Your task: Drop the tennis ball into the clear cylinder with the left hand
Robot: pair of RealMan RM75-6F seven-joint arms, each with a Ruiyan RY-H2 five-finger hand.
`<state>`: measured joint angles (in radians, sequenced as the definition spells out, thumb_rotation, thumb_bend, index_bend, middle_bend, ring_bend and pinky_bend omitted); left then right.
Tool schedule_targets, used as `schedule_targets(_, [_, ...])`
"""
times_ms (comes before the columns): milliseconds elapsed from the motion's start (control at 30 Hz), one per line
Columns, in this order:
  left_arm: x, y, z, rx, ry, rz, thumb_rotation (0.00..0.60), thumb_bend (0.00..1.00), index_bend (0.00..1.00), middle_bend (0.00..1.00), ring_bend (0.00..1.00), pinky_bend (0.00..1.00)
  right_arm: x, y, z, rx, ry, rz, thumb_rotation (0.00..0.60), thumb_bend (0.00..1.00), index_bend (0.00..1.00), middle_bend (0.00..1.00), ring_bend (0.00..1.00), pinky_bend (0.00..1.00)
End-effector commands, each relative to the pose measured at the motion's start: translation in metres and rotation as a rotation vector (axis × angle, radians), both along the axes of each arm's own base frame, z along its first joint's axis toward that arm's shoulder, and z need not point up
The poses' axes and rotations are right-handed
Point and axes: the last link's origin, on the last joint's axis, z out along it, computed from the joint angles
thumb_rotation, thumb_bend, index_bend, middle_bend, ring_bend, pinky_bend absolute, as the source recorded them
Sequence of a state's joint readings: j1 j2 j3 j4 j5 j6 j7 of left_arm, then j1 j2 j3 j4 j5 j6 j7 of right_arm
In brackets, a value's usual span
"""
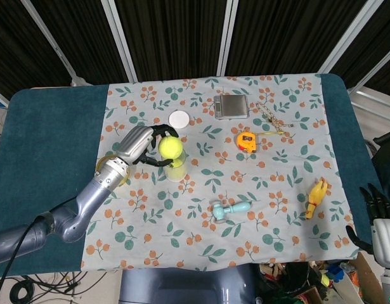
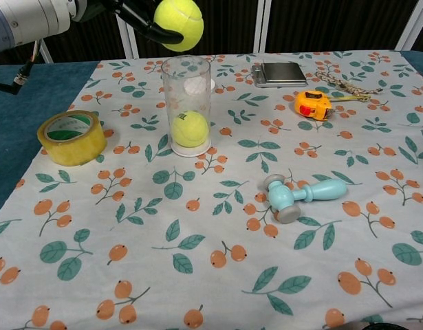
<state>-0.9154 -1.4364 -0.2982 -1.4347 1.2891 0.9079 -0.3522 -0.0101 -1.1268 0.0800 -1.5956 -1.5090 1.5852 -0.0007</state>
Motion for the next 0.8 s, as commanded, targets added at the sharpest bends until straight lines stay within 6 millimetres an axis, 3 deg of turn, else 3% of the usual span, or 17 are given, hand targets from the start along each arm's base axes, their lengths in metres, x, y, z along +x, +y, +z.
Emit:
schedule_targets(33, [0.0009, 0.0001, -0.0001, -0.002, -0.003, -0.001, 0.600, 0.32, 0.44, 0.49, 0.41, 0.58, 0.0001, 0.0000, -0.0001, 0.001, -0.001, 0.000, 0.600, 0.20, 0.00, 0.00, 0.08, 0.19])
schedule_targets(267, [0.0012, -0.0009, -0.0016, -0.011, 0.005, -0.003, 0.600, 0.30, 0.43, 0.48, 0.40, 0.57, -0.0001, 0.0001, 0.0007, -0.002, -0.002, -0.001, 0.600, 0.20, 0.00, 0.00, 0.08, 0.19])
schedule_targets(433, [-0.0004, -0.0016, -0.0045, -0.023, 0.035, -0.003, 0.600, 0.25, 0.38, 0.40, 0.34, 0.53, 0.0000, -0.0001, 0.0010, -0.003, -0.005, -0.001, 0.600, 0.20, 0.00, 0.00, 0.08, 0.19])
schedule_targets(567, [-0.0042, -0.0013, -0.0050, -0.046, 0.064, 0.014, 0.600, 0.16, 0.27, 0.27, 0.24, 0.44, -0.0002, -0.0001, 0.0013, -0.003, -0.008, -0.003, 0.600, 0.20, 0.00, 0.00, 0.08, 0.19])
schedule_targets(700, [-0.0072, 0.0010, -0.0033, -0.054, 0.102, 0.027, 0.600, 0.04, 0.16, 0.14, 0.07, 0.27, -0.0001, -0.0001, 0.0011, -0.001, -0.017, -0.003, 0.600, 0.20, 0.00, 0.00, 0.08, 0.19])
schedule_targets(800, [-0.0049, -0.0002, -0.0021, -0.078, 0.095, 0.033, 0.600, 0.00, 0.14, 0.09, 0.00, 0.19, -0.0001, -0.0003, 0.0012, -0.001, -0.019, -0.002, 0.600, 0.20, 0.00, 0.00, 0.08, 0.19])
